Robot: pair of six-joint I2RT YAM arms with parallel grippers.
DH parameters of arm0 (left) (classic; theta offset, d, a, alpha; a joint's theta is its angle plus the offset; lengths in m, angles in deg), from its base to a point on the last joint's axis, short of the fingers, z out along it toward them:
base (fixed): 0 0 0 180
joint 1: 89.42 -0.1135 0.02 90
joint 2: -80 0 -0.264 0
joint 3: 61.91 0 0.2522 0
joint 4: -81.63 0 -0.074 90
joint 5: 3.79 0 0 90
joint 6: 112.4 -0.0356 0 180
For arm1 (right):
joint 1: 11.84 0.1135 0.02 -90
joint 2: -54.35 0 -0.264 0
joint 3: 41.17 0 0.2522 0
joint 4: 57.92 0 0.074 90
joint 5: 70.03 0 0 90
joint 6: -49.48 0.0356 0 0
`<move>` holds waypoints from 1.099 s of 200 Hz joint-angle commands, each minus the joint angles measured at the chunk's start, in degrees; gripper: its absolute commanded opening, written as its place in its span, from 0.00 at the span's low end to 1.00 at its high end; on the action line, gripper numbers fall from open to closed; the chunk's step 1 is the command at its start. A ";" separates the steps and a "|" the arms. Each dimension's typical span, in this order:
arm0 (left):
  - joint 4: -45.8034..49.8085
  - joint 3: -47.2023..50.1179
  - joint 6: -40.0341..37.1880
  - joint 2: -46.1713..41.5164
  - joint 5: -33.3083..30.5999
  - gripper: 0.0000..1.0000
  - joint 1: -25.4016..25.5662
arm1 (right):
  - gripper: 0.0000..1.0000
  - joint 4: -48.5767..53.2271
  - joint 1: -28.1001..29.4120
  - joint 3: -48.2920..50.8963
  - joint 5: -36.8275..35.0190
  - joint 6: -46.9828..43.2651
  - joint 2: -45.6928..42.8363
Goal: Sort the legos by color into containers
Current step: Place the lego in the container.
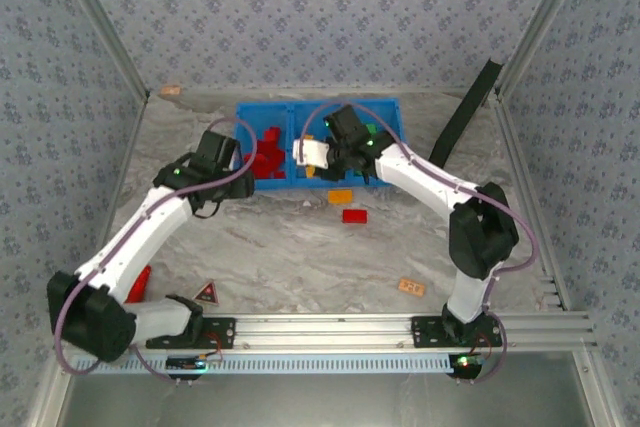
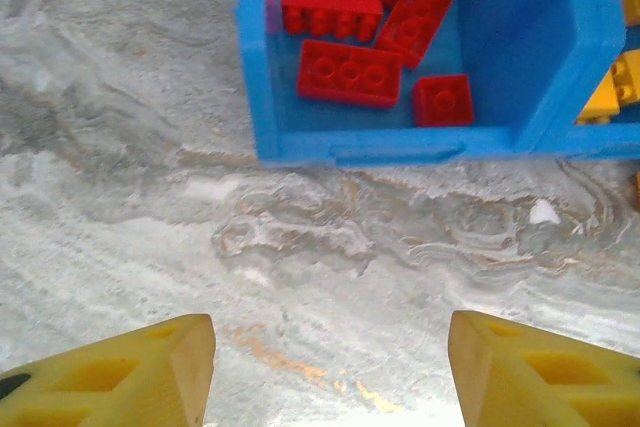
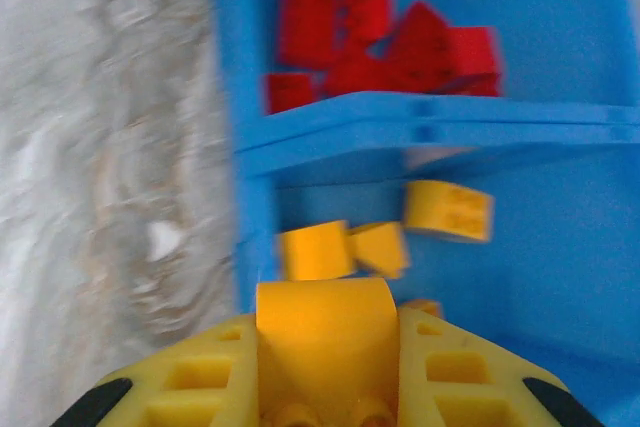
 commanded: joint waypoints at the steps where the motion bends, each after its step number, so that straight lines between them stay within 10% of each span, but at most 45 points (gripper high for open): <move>1: -1.09 1.69 -0.95 -5.78 -4.52 0.63 2.76 | 0.05 -1.35 -1.38 -6.54 -2.73 4.66 5.22; 101: -9.79 5.25 -4.19 1.90 -8.78 0.70 31.61 | 0.09 0.21 -6.34 -23.37 -2.96 4.32 24.44; 162: -20.83 -0.08 -20.19 14.87 -3.34 0.71 38.37 | 0.18 1.03 -6.93 -24.87 -3.23 1.53 28.01; 220: -32.08 -0.26 -39.10 23.84 -2.94 0.72 39.35 | 0.47 0.95 -7.08 -23.77 -3.79 0.63 28.00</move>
